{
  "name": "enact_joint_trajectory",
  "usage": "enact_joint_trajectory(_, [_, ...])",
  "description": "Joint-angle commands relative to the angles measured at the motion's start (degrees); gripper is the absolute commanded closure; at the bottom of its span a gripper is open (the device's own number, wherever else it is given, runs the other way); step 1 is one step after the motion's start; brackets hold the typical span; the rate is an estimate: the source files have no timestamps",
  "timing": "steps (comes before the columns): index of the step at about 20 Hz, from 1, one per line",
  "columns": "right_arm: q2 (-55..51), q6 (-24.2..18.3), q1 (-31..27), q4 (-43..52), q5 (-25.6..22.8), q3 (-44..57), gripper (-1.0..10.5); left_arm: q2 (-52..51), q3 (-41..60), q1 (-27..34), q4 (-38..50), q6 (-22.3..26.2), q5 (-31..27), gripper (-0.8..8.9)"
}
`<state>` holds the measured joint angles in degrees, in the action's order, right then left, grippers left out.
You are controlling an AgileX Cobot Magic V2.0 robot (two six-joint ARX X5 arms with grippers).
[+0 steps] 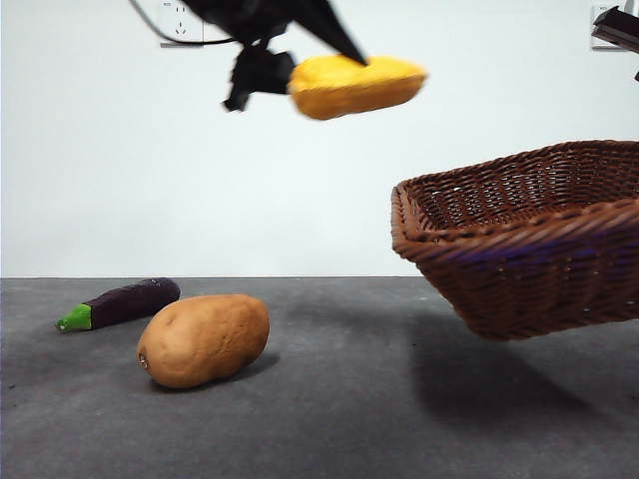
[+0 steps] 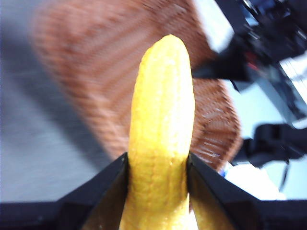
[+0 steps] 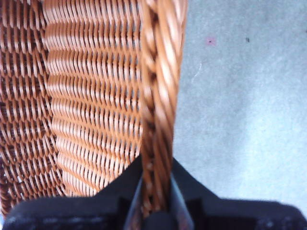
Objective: Help me put the vegetables on the table into the basket
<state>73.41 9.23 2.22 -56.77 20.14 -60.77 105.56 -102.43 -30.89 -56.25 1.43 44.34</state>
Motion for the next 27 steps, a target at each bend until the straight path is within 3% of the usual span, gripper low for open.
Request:
enact_joint_trajectory(1, [-0.2,3.3,0.1,1.1,0.9,-0.6,9.6,0.5,0.1,-4.1,1.5,-0.8,-6.1,8.18])
enact_joint_trajectory(3, [-0.2,3.7,0.1,1.1,0.9,-0.6,9.6,0.5,0.1,-8.3,5.8,-4.9,-15.3,8.18])
enact_joint_trajectory(8, [-0.2,3.6,0.5,0.8,3.9,-0.6,9.6,0.8,0.1,-13.3,12.7,-13.9,-30.8,8.05])
enact_joint_trajectory(9, [-0.2,3.6,0.9,0.8,3.9,-0.6,9.6,1.3,0.1,-13.4,12.5,-15.0,-30.9,7.38])
enact_joint_trajectory(11, [-0.2,3.1,2.2,1.3,4.4,-0.6,9.6,2.6,0.1,-13.4,12.3,-17.1,-30.9,4.79])
enact_joint_trajectory(12, [-0.2,3.0,2.9,1.3,4.6,-0.6,9.6,3.2,0.1,-13.4,12.3,-18.3,-30.6,3.97])
enact_joint_trajectory(14, [-0.2,2.9,4.2,1.3,4.5,-0.6,9.6,3.3,0.1,-13.4,12.6,-19.0,-30.6,3.93])
enact_joint_trajectory(17, [-0.2,2.9,5.1,1.2,4.5,-0.6,9.6,3.3,0.1,-13.4,12.6,-18.9,-30.5,2.78])
enact_joint_trajectory(20, [-0.2,2.5,5.3,1.2,2.9,-0.6,9.6,2.6,0.1,-12.8,9.3,-11.1,-27.6,2.79])
enact_joint_trajectory(23, [-0.2,1.1,5.3,0.3,-0.1,-0.6,9.6,1.2,0.1,-12.8,-1.6,-3.4,-27.9,2.80])
enact_joint_trajectory(27, [-0.2,-0.3,5.3,-0.4,-0.9,-0.5,9.6,-1.2,0.1,-13.3,-11.9,1.0,-28.2,2.83])
